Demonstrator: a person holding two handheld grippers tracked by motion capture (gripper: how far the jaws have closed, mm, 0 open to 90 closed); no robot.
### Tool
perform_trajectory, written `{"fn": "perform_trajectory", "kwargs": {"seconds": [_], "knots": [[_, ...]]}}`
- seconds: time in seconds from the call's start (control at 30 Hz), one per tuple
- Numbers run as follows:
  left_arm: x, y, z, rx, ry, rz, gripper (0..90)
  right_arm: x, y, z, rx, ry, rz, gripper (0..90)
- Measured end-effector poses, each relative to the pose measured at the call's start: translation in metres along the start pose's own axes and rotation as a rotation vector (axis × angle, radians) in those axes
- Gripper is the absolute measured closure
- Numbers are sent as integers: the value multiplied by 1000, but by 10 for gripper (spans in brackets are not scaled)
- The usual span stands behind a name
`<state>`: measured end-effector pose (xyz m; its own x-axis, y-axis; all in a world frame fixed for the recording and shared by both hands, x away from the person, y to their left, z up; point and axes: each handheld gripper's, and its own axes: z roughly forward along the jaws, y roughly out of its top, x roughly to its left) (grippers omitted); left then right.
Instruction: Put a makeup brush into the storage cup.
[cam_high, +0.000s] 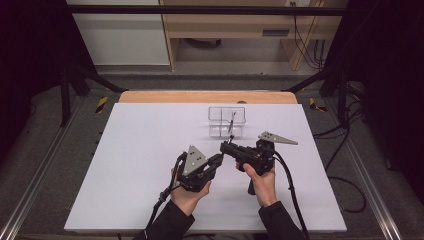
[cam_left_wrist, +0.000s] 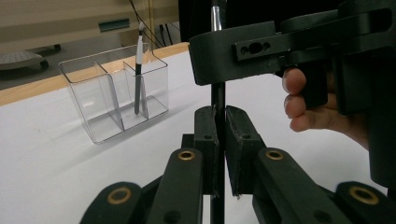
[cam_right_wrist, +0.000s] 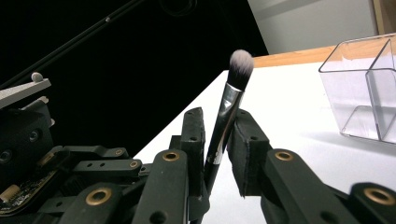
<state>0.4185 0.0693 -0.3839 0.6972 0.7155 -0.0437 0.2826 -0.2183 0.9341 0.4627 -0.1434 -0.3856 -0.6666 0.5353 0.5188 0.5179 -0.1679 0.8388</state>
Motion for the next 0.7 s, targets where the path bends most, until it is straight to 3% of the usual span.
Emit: {"fn": "perform_trajectory", "kwargs": {"seconds": [0.37,0.7], "knots": [[-2,0,0,0,0,5,839,1,0,-2,6,29,28,832],[-2,0,-2,-6,-9,8,833,1,0,-3,-3,47,12,836]]}}
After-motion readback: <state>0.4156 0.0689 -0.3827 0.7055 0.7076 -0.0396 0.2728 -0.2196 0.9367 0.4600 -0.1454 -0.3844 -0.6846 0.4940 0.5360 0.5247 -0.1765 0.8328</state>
